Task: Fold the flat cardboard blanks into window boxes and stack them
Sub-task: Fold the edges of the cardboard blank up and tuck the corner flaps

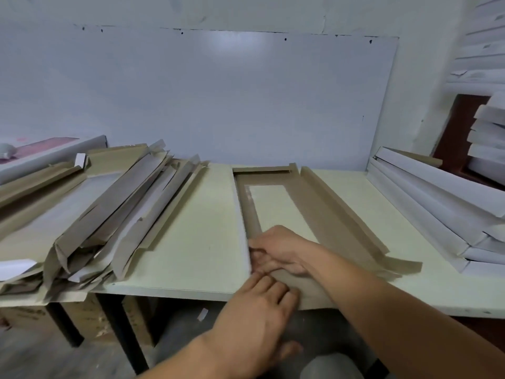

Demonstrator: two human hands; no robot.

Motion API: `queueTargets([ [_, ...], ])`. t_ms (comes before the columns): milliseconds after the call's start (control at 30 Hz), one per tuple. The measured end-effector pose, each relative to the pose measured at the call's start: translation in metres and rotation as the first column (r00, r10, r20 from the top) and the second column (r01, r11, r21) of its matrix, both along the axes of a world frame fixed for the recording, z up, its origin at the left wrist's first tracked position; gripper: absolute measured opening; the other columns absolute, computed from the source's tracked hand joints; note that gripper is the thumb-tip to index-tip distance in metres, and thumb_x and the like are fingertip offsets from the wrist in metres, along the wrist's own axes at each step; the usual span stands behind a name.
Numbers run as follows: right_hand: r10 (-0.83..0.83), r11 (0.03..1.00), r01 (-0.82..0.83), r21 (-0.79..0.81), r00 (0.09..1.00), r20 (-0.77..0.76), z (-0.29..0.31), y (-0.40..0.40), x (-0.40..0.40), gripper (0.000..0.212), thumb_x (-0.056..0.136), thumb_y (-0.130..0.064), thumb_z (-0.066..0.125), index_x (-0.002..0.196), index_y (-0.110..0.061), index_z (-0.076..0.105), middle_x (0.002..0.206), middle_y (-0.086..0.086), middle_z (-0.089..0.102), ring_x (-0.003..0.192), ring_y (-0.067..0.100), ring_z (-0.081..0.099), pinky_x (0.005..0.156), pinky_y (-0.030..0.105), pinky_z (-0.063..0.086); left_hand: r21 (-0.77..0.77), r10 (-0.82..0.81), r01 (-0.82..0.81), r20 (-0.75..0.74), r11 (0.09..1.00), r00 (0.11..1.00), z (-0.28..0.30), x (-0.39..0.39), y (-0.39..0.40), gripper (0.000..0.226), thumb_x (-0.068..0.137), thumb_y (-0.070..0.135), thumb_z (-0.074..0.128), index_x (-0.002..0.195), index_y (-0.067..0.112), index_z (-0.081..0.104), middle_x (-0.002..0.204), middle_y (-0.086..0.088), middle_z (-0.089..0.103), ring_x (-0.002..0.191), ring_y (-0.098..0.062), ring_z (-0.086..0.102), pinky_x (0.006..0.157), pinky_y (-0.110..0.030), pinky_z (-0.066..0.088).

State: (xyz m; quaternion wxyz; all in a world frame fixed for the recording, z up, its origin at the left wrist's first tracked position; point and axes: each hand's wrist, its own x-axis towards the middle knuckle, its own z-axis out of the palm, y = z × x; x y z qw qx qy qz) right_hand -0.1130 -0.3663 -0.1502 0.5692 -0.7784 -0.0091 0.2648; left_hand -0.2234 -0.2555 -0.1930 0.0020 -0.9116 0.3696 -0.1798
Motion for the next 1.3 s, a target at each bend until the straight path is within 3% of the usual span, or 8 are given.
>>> queueTargets([
  [133, 0.070, 0.997, -0.071, 0.005, 0.992, 0.109, 0.001, -0.006, 0.007, 0.045, 0.097, -0.044, 0.055, 0.121, -0.006, 0.062, 0.107, 0.011, 0.073, 0.092, 0.022, 0.072, 0.083, 0.035, 0.059, 0.002, 0.190, -0.190, -0.075, 0.982, 0.979, 0.006, 0.021, 0.028, 0.029, 0.092, 0.044, 0.047, 0.105, 0.021, 0.061, 0.107, 0.001, 0.062, 0.097, -0.024, 0.057, 0.085, -0.035, 0.047],
  [267, 0.525, 0.782, -0.294, -0.549, 0.786, 0.326, 0.010, -0.064, -0.008, 0.068, 0.073, -0.084, 0.053, 0.113, -0.032, 0.070, 0.109, -0.018, 0.070, 0.097, 0.000, 0.063, 0.092, 0.025, 0.050, -0.109, 0.227, -0.256, -0.221, 0.961, 0.949, 0.012, 0.043, 0.053, 0.028, 0.098, 0.043, 0.043, 0.109, 0.021, 0.055, 0.106, 0.003, 0.057, 0.099, -0.021, 0.051, 0.085, -0.036, 0.042],
  [400, 0.497, 0.782, -0.207, -0.588, 0.777, 0.386, -0.002, -0.116, -0.017, 0.039, 0.085, -0.054, 0.064, 0.081, -0.016, 0.065, 0.063, -0.016, 0.051, 0.057, 0.002, 0.044, 0.058, 0.022, 0.037, -0.320, 0.227, -0.353, -0.371, 0.879, 0.900, 0.017, 0.050, 0.052, 0.017, 0.097, 0.037, 0.051, 0.104, 0.021, 0.053, 0.094, 0.007, 0.059, 0.090, -0.018, 0.053, 0.079, -0.033, 0.044],
  [633, 0.323, 0.803, 0.053, -0.594, 0.799, 0.507, -0.021, -0.121, -0.026, 0.011, 0.090, -0.033, 0.067, 0.101, -0.033, 0.069, 0.086, -0.020, 0.064, 0.082, -0.006, 0.058, 0.077, 0.015, 0.046, -0.265, 0.318, -0.415, -0.342, 0.870, 0.884, 0.016, 0.051, 0.045, 0.023, 0.089, 0.022, 0.054, 0.112, 0.023, 0.052, 0.097, 0.004, 0.060, 0.089, -0.023, 0.056, 0.077, -0.037, 0.046],
  [800, 0.514, 0.755, 0.055, -0.654, 0.570, 0.641, -0.039, -0.082, -0.053, 0.048, 0.098, -0.036, 0.051, 0.145, -0.027, 0.047, 0.149, -0.017, 0.039, 0.138, 0.003, 0.029, 0.118, 0.017, 0.011, 0.017, 0.240, -0.243, 0.108, 0.970, 0.965, 0.002, 0.031, 0.022, 0.030, 0.077, 0.019, 0.048, 0.097, 0.020, 0.071, 0.095, 0.002, 0.069, 0.084, -0.021, 0.064, 0.081, -0.038, 0.054],
  [1000, 0.633, 0.521, 0.045, -0.852, 0.650, 0.421, -0.067, -0.089, -0.070, 0.093, 0.079, -0.081, -0.015, 0.155, -0.028, -0.015, 0.154, -0.020, -0.027, 0.143, -0.003, -0.026, 0.119, 0.029, -0.014, 0.134, 0.298, -0.297, 0.015, 0.945, 0.955, -0.007, 0.019, 0.029, 0.064, 0.097, 0.049, 0.024, 0.131, 0.009, 0.062, 0.135, -0.010, 0.061, 0.123, -0.023, 0.060, 0.099, -0.046, 0.049],
  [1167, 0.596, 0.472, 0.093, -0.876, 0.699, 0.396, -0.060, -0.130, -0.066, 0.095, 0.078, -0.079, -0.013, 0.157, -0.027, -0.009, 0.162, -0.014, -0.017, 0.147, 0.000, -0.020, 0.119, 0.025, -0.010, 0.082, 0.277, -0.268, -0.121, 0.960, 0.953, -0.005, 0.025, 0.058, 0.049, 0.101, 0.051, 0.027, 0.137, 0.024, 0.048, 0.151, 0.006, 0.043, 0.138, -0.014, 0.041, 0.107, -0.037, 0.037],
  [1300, 0.588, 0.571, 0.147, -0.808, 0.613, 0.528, -0.056, -0.121, -0.060, 0.065, 0.098, -0.064, 0.025, 0.153, -0.028, 0.030, 0.158, -0.016, 0.022, 0.145, 0.004, 0.015, 0.113, 0.016, 0.011, 0.056, 0.251, -0.247, -0.109, 0.968, 0.962, 0.005, 0.044, 0.057, 0.039, 0.098, 0.058, 0.031, 0.096, 0.025, 0.052, 0.106, 0.008, 0.058, 0.103, -0.016, 0.052, 0.088, -0.031, 0.037],
])
